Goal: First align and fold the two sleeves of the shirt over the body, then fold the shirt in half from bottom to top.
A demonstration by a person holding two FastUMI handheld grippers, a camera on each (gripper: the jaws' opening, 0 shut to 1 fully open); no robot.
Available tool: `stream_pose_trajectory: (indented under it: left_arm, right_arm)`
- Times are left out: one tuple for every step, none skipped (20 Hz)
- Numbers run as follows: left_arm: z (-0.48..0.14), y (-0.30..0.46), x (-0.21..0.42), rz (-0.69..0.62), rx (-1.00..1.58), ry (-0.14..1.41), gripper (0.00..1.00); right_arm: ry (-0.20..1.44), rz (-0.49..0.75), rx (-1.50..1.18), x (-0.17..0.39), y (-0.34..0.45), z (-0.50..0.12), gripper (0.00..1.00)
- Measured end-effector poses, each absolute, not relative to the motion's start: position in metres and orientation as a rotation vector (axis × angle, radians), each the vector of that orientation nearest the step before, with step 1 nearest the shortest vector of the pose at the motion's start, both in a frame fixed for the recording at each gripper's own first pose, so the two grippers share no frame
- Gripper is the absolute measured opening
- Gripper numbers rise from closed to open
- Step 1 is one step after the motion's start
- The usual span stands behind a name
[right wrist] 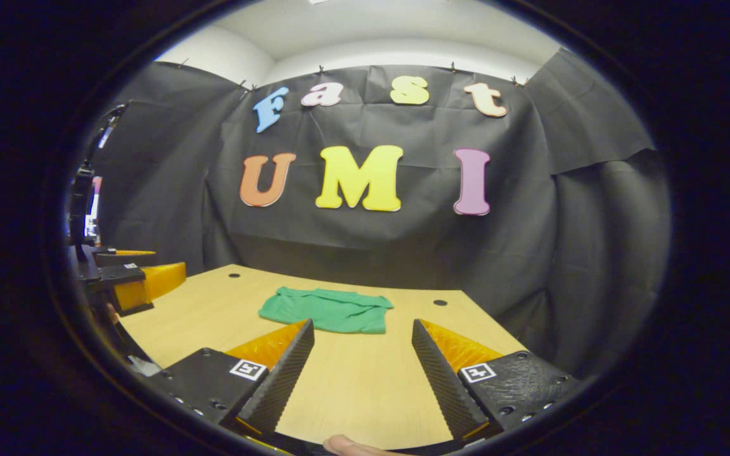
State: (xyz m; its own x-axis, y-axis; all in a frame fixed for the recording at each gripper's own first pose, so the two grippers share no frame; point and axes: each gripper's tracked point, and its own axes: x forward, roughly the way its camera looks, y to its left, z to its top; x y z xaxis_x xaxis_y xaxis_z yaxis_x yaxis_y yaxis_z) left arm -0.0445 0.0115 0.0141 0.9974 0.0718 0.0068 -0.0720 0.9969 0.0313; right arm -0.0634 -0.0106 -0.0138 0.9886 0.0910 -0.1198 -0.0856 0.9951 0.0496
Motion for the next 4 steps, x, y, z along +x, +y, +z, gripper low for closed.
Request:
stream_pose_trajectory:
  left_arm:
    - [0.012, 0.010, -0.044, 0.069, 0.028, -0.003, 0.99]
    - [0.011, 0.009, -0.043, 0.071, 0.024, -0.002, 0.99]
    - [0.011, 0.007, -0.044, 0.068, 0.020, -0.001, 0.99]
    - [0.010, 0.004, -0.043, 0.061, 0.015, 0.000, 0.99]
  right_arm:
    - [0.113, 0.086, 0.036, -0.063, -0.015, -0.010, 0.95]
    - [0.106, 0.070, 0.027, -0.062, -0.022, -0.009, 0.95]
    - [0.100, 0.055, 0.028, -0.061, -0.028, -0.009, 0.95]
    - [0.099, 0.044, 0.038, -0.059, -0.033, -0.008, 0.97]
